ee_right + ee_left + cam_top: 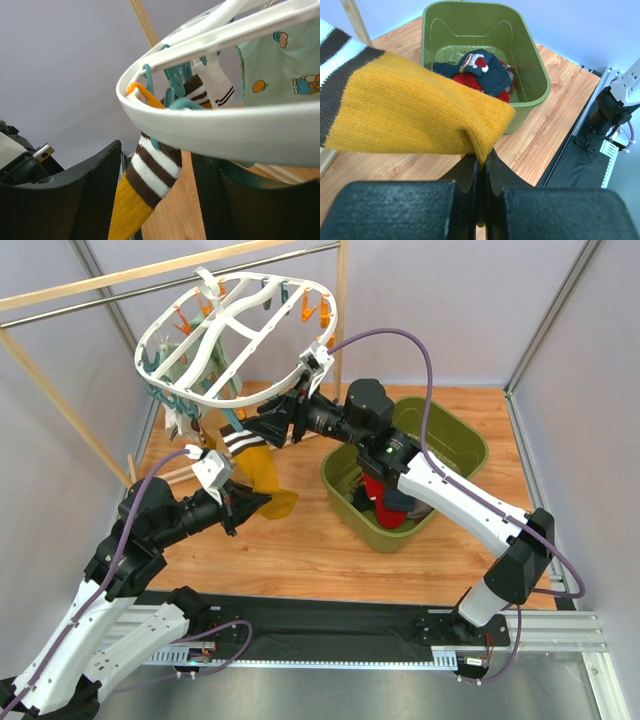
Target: Remove the socks clipped to the hanger
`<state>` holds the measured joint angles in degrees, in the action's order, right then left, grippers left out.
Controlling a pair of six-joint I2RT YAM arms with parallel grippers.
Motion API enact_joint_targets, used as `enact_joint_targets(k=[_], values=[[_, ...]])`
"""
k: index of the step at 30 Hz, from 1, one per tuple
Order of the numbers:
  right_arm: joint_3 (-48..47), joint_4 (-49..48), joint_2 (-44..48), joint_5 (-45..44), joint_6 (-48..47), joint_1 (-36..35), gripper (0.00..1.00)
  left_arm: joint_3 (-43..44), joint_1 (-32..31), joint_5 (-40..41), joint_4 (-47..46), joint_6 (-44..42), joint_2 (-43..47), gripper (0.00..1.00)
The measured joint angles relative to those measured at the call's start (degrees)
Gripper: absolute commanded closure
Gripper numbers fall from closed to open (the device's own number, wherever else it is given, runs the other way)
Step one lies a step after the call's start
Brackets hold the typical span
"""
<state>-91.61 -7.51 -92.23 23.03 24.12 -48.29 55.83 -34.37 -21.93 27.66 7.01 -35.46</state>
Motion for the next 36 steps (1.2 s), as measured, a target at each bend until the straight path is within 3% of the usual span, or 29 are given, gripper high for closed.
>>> enact_joint_targets(k=[4,16,26,36], values=[[2.0,0.6,2.0,0.1,0.1,0.0,0.50,0.0,0.0,-0.3,0.0,-0.2,0.0,1.00],[1.4,2.7,7.3,0.3,-1.8,-3.5,0.53,0.6,0.0,-5.0,-0.1,-1.0,-1.5,1.00],[-4.2,6.1,4.3,-0.3,-4.3,-4.1,0.34,2.4,0.0,-7.5,-0.5,-1.2,-4.2,1.00],[-6.3,9.9,0.4,-3.5,-5.5,-3.6,0.31,2.9,0.0,-8.0,-0.4,-1.2,-4.3,1.00]])
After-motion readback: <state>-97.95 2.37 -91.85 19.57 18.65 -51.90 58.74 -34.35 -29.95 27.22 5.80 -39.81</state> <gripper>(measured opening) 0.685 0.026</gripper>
